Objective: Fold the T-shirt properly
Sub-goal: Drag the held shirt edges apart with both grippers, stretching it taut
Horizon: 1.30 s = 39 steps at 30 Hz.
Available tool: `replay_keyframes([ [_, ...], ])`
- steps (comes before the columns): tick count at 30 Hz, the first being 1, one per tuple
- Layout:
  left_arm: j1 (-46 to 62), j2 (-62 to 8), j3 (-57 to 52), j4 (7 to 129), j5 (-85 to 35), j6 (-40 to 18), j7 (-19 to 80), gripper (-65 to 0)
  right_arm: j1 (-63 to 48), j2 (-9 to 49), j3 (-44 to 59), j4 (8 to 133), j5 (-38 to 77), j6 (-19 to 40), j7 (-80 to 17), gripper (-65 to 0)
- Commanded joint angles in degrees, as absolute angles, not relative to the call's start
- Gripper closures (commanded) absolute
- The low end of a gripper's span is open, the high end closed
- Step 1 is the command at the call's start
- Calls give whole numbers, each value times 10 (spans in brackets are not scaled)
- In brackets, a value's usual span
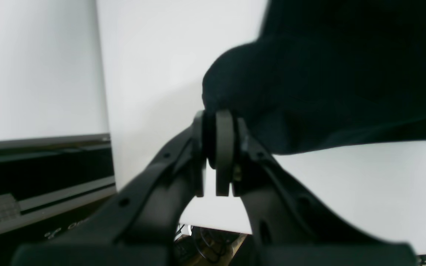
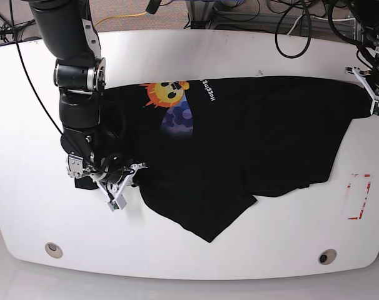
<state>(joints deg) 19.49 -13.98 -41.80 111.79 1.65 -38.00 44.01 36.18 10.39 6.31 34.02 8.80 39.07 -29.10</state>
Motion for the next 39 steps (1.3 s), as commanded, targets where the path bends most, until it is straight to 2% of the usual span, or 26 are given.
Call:
replay_keyframes([
  [1, 194, -150, -421, 1127, 19, -375, 430, -18, 385, 105, 63, 355, 93, 397, -290, -75],
  [2, 194, -150, -421, 1127, 19, -375, 430, -18, 385, 105, 63, 362, 93, 397, -291, -103],
  [6, 194, -150, -421, 1127, 19, -375, 430, -18, 381, 105, 65, 410, 93, 393, -308, -330],
  [8, 194, -150, -421, 1127, 19, -375, 430, -18, 381, 106, 65, 410, 93, 393, -308, -409],
  [17, 194, -150, -421, 1127, 19, -375, 430, -18, 372, 106, 62, 407, 92, 330, -275, -507],
  [26, 194, -150, -421, 1127, 20, -375, 430, -18, 376, 106, 62, 337, 92, 311, -246, -515],
  [29, 194, -150, -421, 1127, 20, -375, 430, -18, 366, 102, 62, 340, 92, 312, -246, -461],
  [32, 194, -150, -417, 1127, 20, -375, 430, -18, 361, 100, 62, 349, 93, 332, -246, -260],
  [36, 195, -150, -407, 1127, 20, -375, 430, -17, 362, 92, 62, 353, 93, 348, -247, -57],
  [37, 194, -150, -407, 1127, 20, -375, 430, -17, 362, 92, 62, 354, 93, 348, -250, -19],
  [39, 194, -150, -407, 1127, 20, -375, 430, -17, 365, 92, 62, 356, 93, 350, -265, 0],
])
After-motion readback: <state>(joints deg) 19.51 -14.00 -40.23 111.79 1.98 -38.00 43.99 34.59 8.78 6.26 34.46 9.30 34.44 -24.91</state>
